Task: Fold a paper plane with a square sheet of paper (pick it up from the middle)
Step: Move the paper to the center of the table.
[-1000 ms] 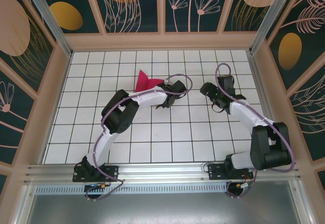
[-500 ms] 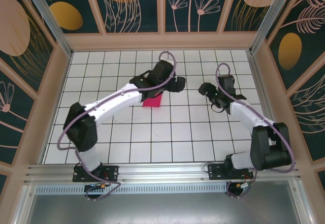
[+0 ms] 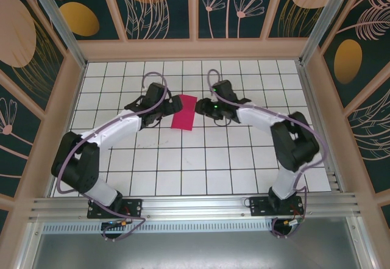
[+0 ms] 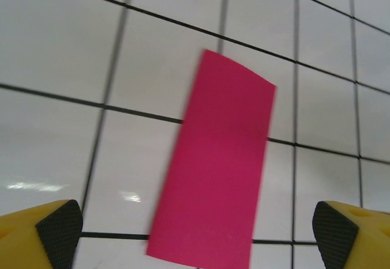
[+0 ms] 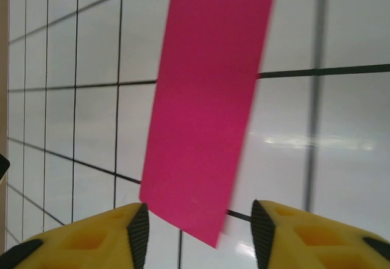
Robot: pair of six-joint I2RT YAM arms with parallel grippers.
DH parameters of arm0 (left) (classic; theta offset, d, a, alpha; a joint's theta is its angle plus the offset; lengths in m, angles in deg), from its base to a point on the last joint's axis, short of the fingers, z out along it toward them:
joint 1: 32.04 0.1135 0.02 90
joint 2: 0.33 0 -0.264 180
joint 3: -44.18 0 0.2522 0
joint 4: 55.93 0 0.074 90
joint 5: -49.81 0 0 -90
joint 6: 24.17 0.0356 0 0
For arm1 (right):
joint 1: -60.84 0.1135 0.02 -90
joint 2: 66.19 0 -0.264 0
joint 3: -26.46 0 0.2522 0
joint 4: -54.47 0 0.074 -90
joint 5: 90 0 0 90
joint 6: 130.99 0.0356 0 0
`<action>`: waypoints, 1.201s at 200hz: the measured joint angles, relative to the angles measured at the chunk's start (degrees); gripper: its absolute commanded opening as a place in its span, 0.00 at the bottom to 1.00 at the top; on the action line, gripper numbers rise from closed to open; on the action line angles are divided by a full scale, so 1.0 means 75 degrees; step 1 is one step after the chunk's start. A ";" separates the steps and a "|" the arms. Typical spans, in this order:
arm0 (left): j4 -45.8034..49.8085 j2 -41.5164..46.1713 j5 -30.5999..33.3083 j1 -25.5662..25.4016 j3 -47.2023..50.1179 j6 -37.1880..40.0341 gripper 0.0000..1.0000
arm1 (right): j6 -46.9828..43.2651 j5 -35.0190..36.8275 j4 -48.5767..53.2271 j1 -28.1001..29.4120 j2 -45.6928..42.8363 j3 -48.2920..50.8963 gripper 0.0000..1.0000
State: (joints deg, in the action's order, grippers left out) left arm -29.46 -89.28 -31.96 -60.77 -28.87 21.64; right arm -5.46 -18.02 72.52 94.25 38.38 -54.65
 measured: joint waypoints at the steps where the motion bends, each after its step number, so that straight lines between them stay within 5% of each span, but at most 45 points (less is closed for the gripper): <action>1: -0.0003 0.0012 0.0003 0.0015 0.0017 -0.0020 0.99 | -0.0003 -0.0026 0.0003 0.0029 0.0064 -0.0055 0.44; 81: -0.0009 0.0297 0.0137 0.0796 0.0898 -0.0787 0.99 | -0.0154 -0.0641 0.0443 0.0746 0.2777 -0.2742 0.39; 177: -0.0551 0.0294 -0.0796 0.0877 0.1172 -0.0845 0.96 | -0.2229 -0.0804 0.1556 0.0746 0.2716 -0.2567 0.35; 210: -0.1139 0.0224 -0.1620 0.0877 0.1221 -0.0734 0.84 | -0.2873 -0.0764 0.2203 0.0734 0.1929 -0.1684 0.40; 240: -0.1801 -0.0017 -0.2573 0.0874 0.1259 -0.0699 0.65 | -0.2521 -0.0746 0.2148 0.0600 0.1052 -0.0915 0.54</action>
State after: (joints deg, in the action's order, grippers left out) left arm -42.97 -89.41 -51.26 -54.21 -19.42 16.40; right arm -24.37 -23.61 88.63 98.75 46.27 -61.51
